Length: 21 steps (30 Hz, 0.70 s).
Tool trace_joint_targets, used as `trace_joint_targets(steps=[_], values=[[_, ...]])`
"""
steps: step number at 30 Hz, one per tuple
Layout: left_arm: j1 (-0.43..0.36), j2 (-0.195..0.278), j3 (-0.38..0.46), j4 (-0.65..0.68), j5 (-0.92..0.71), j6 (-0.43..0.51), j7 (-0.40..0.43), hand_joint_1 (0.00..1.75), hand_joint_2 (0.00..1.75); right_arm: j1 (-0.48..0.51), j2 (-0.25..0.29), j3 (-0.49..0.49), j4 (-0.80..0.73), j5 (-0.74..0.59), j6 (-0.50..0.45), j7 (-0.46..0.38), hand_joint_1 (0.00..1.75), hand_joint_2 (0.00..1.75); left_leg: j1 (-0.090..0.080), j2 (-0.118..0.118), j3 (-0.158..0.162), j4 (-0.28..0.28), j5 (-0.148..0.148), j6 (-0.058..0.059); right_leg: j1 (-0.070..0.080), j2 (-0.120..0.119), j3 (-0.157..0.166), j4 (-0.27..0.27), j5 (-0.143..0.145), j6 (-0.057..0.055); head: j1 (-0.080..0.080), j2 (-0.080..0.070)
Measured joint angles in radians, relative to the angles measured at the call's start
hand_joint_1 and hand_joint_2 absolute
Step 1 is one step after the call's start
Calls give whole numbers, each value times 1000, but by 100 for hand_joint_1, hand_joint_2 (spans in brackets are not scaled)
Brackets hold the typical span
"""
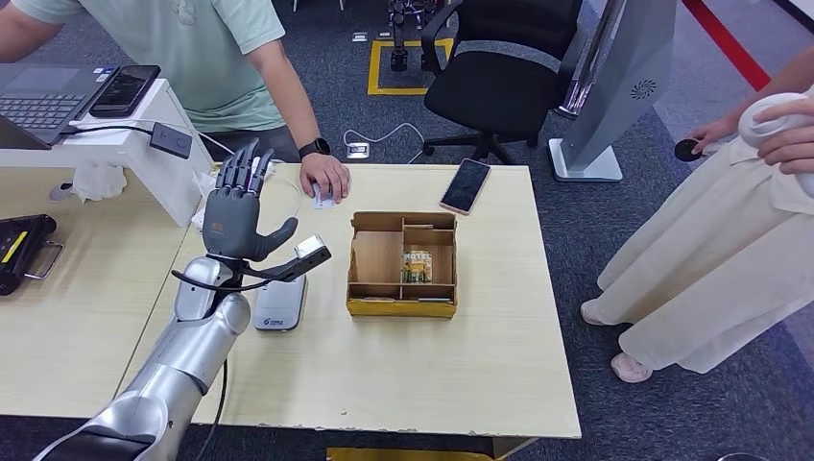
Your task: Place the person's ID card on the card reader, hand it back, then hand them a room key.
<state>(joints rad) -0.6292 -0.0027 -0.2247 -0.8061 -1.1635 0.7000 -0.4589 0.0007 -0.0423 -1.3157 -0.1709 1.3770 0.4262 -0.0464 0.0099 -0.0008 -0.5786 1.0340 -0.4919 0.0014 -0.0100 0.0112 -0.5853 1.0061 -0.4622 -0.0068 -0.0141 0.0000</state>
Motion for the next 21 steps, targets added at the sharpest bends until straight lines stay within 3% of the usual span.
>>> trace_joint_targets(steps=[3, 21], values=[[0, 1, 0, 1, 16, 0, -8, 0, 175, 0, 0, 0, 0, 0, 0, 0, 0, 0, 0, 0, 0, 0, 0, 0, 0, 0, 0, 0, 0, 0, 0, 0], [-19, 19, -59, 42, 72, -2, 4, 0, 175, 0, -2, -1, 0, 0, 8, -4, 0, 0, 0, 0, 0, 0, 0, 0, 0, 0, 0, 0, 0, 0, 0, 0]])
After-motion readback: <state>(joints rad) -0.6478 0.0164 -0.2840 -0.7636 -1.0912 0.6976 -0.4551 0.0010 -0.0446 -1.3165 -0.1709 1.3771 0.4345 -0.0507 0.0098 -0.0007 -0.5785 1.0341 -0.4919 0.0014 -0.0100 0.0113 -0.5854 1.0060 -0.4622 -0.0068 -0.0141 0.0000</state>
